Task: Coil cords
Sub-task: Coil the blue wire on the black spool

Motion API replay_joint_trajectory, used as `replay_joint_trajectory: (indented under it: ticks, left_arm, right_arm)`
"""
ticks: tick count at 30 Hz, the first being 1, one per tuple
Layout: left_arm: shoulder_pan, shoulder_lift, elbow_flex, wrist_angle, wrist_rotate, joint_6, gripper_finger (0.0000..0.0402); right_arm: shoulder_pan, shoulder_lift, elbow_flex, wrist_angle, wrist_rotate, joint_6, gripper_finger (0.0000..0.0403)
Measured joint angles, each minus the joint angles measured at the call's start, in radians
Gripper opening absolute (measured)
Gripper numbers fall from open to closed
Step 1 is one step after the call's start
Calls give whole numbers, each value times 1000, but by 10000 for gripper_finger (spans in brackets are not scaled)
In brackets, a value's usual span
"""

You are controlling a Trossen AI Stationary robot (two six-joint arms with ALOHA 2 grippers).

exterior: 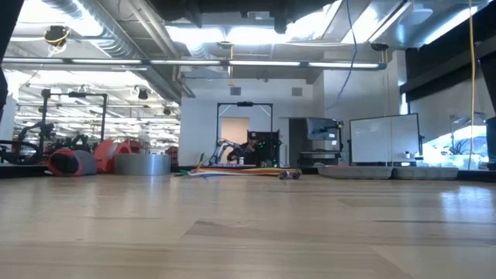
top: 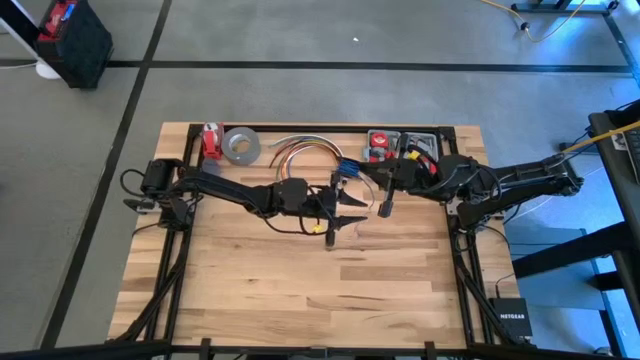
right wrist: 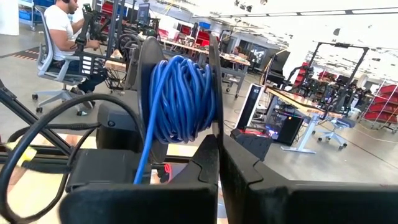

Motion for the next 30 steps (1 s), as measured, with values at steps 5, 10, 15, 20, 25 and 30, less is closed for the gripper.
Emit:
replay_joint_trajectory:
  ticks: [5, 10, 15, 20, 25, 30]
  left_arm:
    - [-1, 39, 35, -14, 1, 17, 136]
    - [0, 31, 39, -15, 1, 24, 133]
    - [0, 31, 39, -29, 1, 23, 105]
    - [2, 31, 39, -45, 1, 30, 14]
    - [28, 30, 39, -106, -77, 20, 4]
    - [37, -28, 39, -308, -202, 31, 2]
  right_arm:
    - [0, 0, 0, 3, 0, 0, 3]
    - [0, 0, 0, 0, 0, 0, 3]
    - [0, 0, 0, 0, -8, 0, 3]
    - [0, 0, 0, 0, -8, 0, 3]
    - [0, 0, 0, 0, -38, 1, 3]
    - [0, 2, -3, -45, -42, 2, 3]
